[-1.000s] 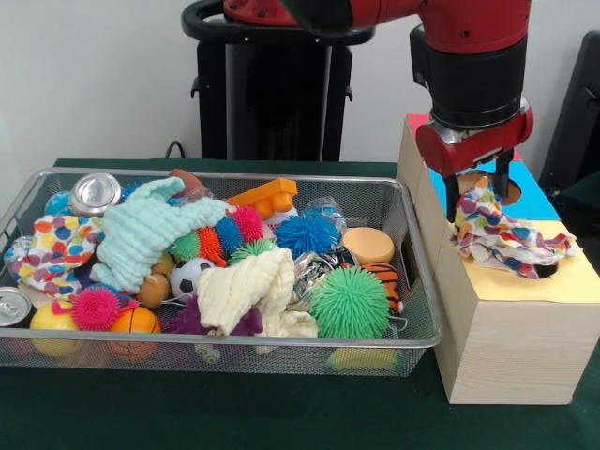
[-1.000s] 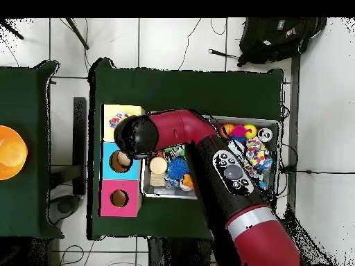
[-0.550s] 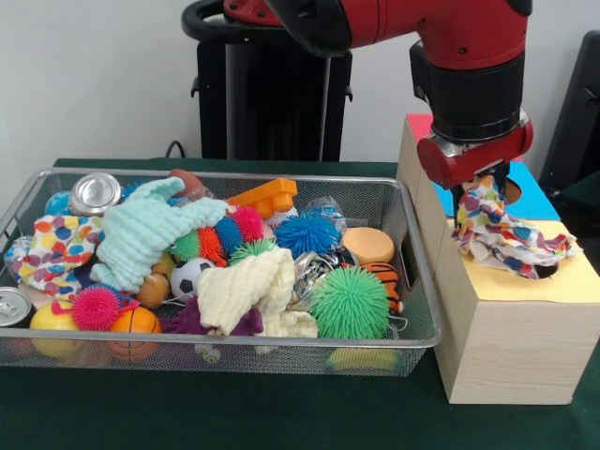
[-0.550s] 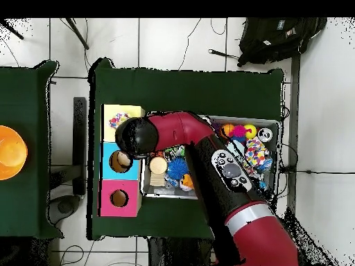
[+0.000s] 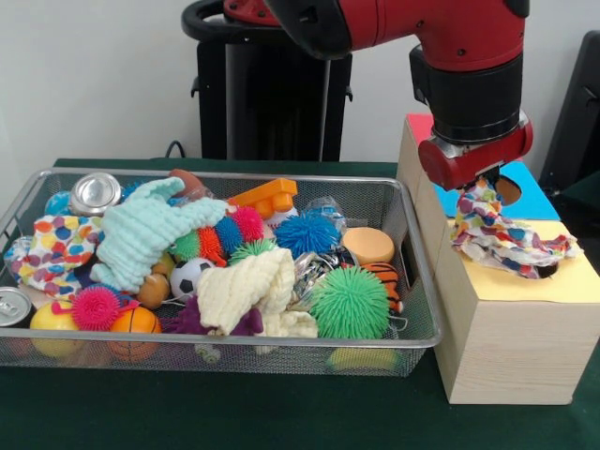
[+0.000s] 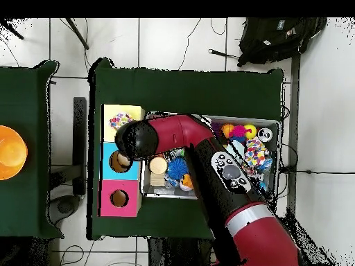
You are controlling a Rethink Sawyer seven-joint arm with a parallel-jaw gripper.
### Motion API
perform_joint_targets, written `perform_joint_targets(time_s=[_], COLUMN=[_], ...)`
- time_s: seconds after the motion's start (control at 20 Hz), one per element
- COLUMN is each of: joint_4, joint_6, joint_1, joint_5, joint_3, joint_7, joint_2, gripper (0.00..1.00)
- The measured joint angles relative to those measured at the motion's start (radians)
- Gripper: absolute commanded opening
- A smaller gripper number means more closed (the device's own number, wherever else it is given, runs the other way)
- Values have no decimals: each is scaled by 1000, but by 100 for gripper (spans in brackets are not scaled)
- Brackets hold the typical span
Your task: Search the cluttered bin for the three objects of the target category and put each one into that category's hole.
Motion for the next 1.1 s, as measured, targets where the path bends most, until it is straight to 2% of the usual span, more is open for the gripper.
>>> perform_joint_targets(time_s=[0.55,1.1], joint_4=[31,32], joint_6=[-2,-2], joint_1=[45,163], joint_5=[12,41], joint_3=[-27,-108], joint_7=[0,0], joint_2=[-34,-52], gripper=[0,0])
